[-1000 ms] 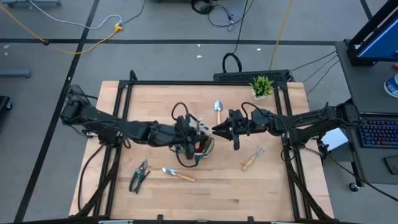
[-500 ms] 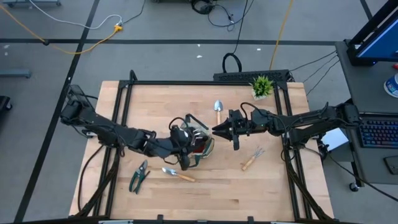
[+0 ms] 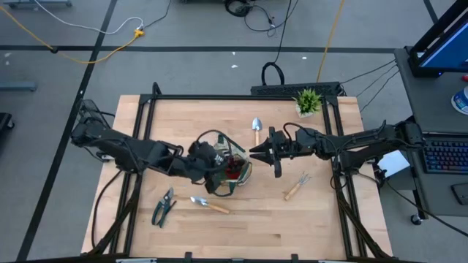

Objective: Pick & Place Garden tools in Gardening bag
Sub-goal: Put the brown hand rake into the gardening bag

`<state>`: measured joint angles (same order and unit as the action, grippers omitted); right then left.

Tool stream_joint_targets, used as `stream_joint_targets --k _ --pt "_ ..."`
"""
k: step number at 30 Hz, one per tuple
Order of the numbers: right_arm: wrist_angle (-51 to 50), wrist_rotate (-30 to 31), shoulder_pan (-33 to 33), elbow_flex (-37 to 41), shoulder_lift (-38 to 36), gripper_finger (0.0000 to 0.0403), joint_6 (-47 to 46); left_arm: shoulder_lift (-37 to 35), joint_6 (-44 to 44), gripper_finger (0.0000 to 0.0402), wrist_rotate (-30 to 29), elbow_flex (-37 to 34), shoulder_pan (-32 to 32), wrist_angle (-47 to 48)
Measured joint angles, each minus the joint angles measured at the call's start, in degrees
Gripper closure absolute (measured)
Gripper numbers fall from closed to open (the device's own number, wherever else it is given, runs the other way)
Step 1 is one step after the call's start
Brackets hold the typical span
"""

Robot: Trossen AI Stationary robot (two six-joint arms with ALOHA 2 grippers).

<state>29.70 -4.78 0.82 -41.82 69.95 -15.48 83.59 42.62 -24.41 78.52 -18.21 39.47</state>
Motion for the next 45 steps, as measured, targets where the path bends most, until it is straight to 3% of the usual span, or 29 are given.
stream_joint_targets --k 10,20,24,34,38,45 --pt "5.1 0.9 3.4 -0.2 0.0 0.0314 20.6 0.0 8.9 0.0341 11.6 6.1 7.2 5.3" --pt "1.2 14.9 9.6 -5.7 0.0 0.0314 44.7 0.0 16.9 0.0341 24.6 6.4 15.8 1.0" --pt "1.8 17.0 11.0 -6.6 0.0 0.0314 51.7 0.0 18.5 0.0341 27.6 6.4 17.9 -3.8" --pt "2.2 18.5 13.4 -6.6 0.0 0.0305 64.9 0.0 24.7 0.0341 30.5 6.4 21.6 -10.5" --pt "2.1 21.4 13.7 -6.6 0.0 0.0270 68.6 0.0 27.7 0.0341 30.5 6.4 22.1 -11.6" --pt "2.5 21.5 13.7 -6.6 0.8 0.0206 74.7 1.2 32.6 0.0341 30.6 6.4 22.1 -15.2"
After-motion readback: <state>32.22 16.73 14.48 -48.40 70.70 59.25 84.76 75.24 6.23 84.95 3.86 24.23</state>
